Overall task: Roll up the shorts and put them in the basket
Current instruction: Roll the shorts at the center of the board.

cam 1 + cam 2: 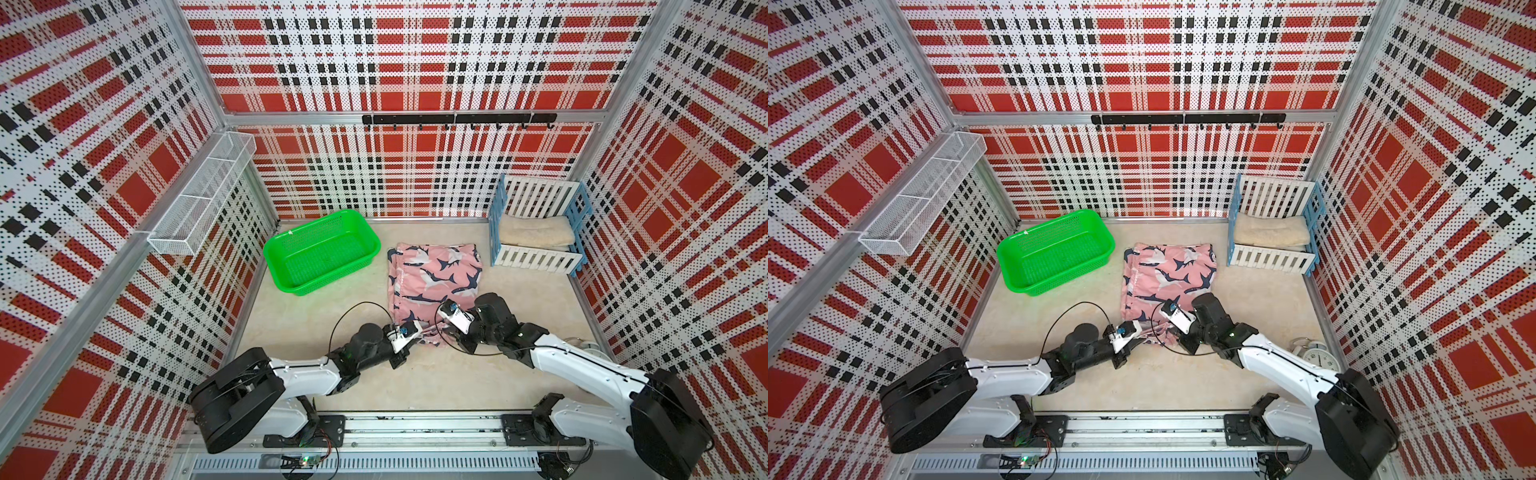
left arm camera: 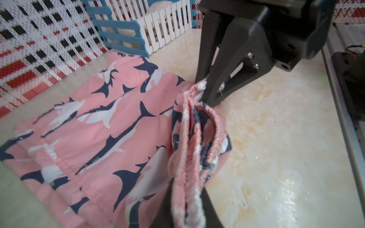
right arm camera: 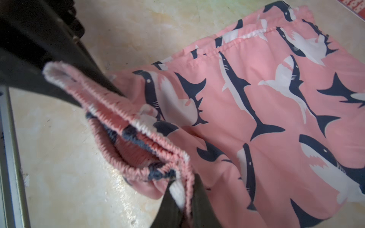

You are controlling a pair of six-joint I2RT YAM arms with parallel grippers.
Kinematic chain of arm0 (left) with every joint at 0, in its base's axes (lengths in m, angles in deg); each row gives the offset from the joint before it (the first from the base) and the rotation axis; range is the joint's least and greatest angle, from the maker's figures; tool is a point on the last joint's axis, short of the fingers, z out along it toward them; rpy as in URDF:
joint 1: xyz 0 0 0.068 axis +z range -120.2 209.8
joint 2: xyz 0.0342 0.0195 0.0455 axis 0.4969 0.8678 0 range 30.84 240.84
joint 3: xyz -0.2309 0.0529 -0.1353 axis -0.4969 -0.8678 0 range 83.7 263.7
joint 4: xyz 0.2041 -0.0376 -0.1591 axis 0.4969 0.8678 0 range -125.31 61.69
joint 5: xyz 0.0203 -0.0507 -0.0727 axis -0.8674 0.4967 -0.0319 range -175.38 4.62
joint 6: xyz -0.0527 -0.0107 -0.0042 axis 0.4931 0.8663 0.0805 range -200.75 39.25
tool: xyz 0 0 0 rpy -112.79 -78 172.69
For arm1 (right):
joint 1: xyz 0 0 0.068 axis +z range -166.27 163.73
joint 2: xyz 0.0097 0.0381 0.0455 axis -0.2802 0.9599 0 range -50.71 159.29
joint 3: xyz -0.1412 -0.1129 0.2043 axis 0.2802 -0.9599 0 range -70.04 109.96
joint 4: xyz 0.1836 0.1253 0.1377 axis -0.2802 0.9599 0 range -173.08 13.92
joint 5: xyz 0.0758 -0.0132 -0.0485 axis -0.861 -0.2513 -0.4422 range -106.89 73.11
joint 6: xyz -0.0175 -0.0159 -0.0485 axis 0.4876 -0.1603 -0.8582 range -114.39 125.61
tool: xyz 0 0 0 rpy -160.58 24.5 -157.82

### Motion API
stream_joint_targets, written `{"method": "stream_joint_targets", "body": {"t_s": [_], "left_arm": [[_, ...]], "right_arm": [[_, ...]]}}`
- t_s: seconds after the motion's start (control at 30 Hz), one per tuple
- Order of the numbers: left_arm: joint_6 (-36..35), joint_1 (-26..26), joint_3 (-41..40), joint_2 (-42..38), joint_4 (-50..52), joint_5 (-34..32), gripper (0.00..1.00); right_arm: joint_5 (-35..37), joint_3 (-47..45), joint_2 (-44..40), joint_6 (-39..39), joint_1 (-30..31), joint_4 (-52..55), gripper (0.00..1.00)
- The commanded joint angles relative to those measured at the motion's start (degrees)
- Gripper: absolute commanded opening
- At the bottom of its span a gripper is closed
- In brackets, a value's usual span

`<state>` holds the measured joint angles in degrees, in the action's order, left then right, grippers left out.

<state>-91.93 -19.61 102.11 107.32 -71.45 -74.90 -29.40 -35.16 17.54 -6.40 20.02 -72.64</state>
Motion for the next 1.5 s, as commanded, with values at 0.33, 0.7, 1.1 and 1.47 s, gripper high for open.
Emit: {"method": "stream_joint_targets", "body": {"t_s": [0.33,0.7,1.1,1.47], "left_arm": [[19.8,8.1,8.4,4.7,16.8,1.0,0.04],[38.1,10.7,18.8,25.2,28.2,11.1,0.00],[36.0,11.2,22.5,27.5,39.3,15.5,0.00],[29.3,12.3,24.5,30.3,47.6,20.0,0.00]], "right_arm": [[5.0,2.4,7.2,39.6,-0.9,12.1,0.00],[13.3,1.4,15.9,52.3,-1.0,13.1,0.09],[18.1,12.0,4.4,14.3,0.0,17.8,0.54],[9.5,6.4,3.0,-35.3,12.7,16.6,0.66]]}}
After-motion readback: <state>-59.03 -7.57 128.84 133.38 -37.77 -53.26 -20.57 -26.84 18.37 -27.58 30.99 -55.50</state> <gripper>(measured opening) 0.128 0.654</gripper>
